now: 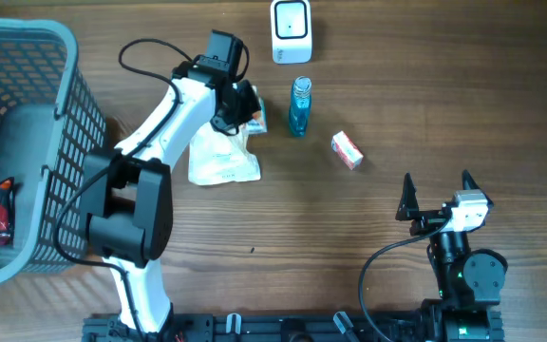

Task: Scan the item barcode
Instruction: 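Lower the tissue pack beside the clear bag and open the left gripper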

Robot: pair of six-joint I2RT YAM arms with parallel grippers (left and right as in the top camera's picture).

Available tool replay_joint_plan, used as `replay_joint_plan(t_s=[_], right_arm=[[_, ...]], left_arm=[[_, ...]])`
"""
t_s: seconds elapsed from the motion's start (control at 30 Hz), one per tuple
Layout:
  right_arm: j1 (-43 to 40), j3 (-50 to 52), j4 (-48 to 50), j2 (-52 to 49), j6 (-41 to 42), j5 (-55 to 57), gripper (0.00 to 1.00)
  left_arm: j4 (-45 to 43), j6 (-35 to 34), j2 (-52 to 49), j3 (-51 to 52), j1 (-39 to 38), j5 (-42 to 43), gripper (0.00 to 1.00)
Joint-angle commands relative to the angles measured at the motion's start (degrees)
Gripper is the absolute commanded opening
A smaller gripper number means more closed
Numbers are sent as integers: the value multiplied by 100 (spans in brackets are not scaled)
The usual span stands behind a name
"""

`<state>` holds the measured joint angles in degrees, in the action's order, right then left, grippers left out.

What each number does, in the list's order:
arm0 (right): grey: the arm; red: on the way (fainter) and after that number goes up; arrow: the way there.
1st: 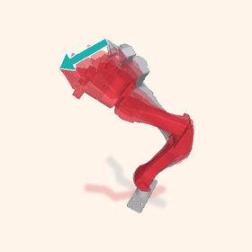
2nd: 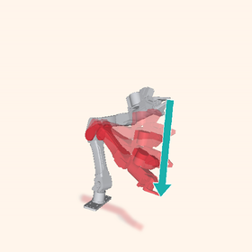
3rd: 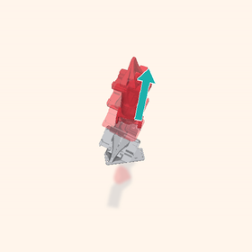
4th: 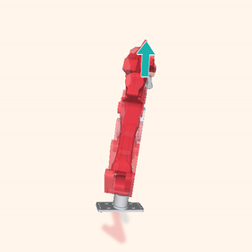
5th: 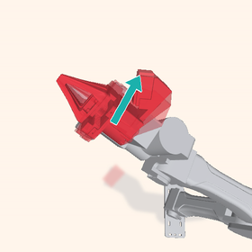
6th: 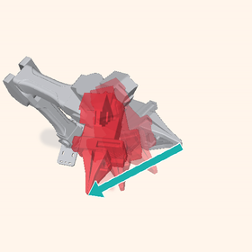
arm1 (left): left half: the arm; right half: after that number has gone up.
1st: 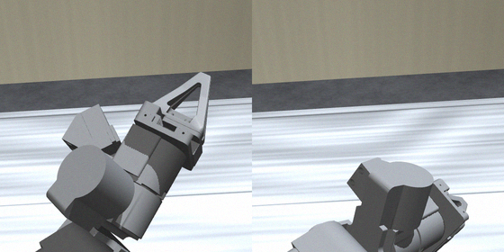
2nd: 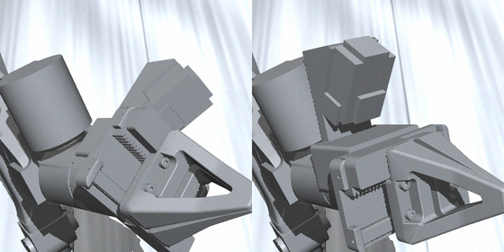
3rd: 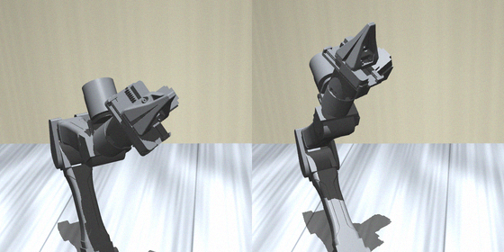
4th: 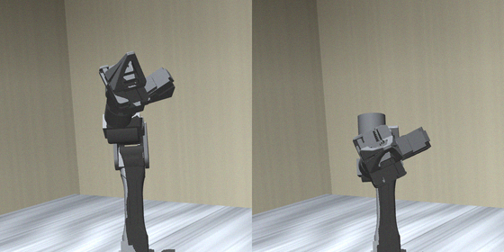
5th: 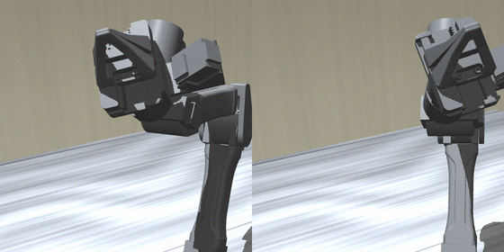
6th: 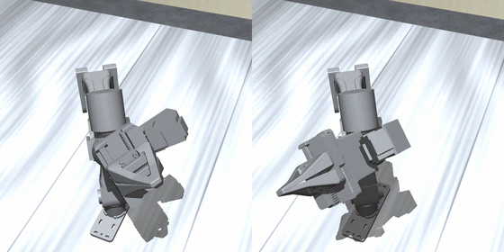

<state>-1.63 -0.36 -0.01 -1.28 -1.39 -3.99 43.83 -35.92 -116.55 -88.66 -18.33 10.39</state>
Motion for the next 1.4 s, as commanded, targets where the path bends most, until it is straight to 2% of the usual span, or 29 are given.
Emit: replay_joint_plan(t_s=[0.0, 0.07, 0.1, 0.13, 0.17, 0.3, 0.47, 0.57, 0.6, 0.63, 0.67, 0.7, 0.73, 0.77, 0.8, 0.83, 0.9, 0.93, 0.97, 1.0, 1.03, 1.13, 1.2, 1.23, 1.3, 1.37], right_arm=[[28, 7, 11, 15, 28, 57, 100], [28, 7, 11, 15, 28, 57, 100], [28, 7, 11, 15, 26, 57, 100], [28, 7, 11, 15, 28, 57, 100], [28, 7, 11, 15, 28, 57, 100], [28, 7, 9, 15, 28, 57, 100], [28, 7, 11, 15, 31, 57, 100], [28, 7, 11, 15, 28, 57, 100], [28, 7, 11, 15, 28, 57, 100], [28, 7, 11, 15, 26, 57, 100], [28, 7, 11, 15, 26, 57, 100], [28, 7, 11, 15, 28, 57, 100], [28, 7, 11, 15, 28, 57, 100], [28, 7, 11, 15, 28, 57, 100], [28, 7, 9, 15, 28, 57, 100], [28, 7, 11, 15, 28, 57, 100], [28, 7, 11, 15, 28, 57, 100], [28, 7, 11, 15, 28, 57, 100], [28, 7, 11, 15, 28, 57, 100], [28, 7, 11, 15, 26, 57, 100], [28, 7, 9, 15, 28, 57, 100], [28, 7, 11, 15, 28, 57, 100], [28, 7, 11, 15, 28, 57, 100], [28, 7, 11, 15, 26, 57, 100], [28, 7, 9, 15, 31, 57, 100], [28, 7, 11, 15, 26, 57, 100]], left_arm=[[79, -57, 138, -63, -164, 219, 6], [166, -57, 138, -48, -221, 219, 20], [232, -55, 138, -48, -247, 221, 32], [273, -57, 138, -48, -267, 223, 52], [297, -55, 138, -48, -280, 223, 64], [354, -55, 175, -50, -256, 332, 76], [352, -52, 511, -240, -107, 675, 77], [343, -48, 796, -249, -83, 649, 70], [332, -39, 874, -249, -63, 651, 61], [337, -37, 970, -249, -17, 651, 21], [337, -37, 975, -249, -11, 651, 20], [339, -37, 975, -249, -9, 651, 23], [352, -37, 973, -249, -9, 651, 40], [372, -37, 960, -245, -13, 651, 63], [400, -37, 960, -243, -20, 651, 77], [424, -35, 960, -243, -20, 649, 67], [426, -37, 960, -243, -17, 647, 21], [424, -37, 962, -243, -15, 649, 16], [424, -37, 962, -243, -15, 651, 27], [422, -37, 962, -243, -15, 651, 46], [413, -37, 964, -245, -13, 651, 53], [387, -33, 1036, -378, 76, 651, 43], [470, 105, 1174, -570, 181, 656, 41], [603, 330, 1305, -798, 249, 651, 42], [907, 675, 1506, -1226, 330, 638, 54], [1309, 876, 1698, -1676, 400, 350, 59]])
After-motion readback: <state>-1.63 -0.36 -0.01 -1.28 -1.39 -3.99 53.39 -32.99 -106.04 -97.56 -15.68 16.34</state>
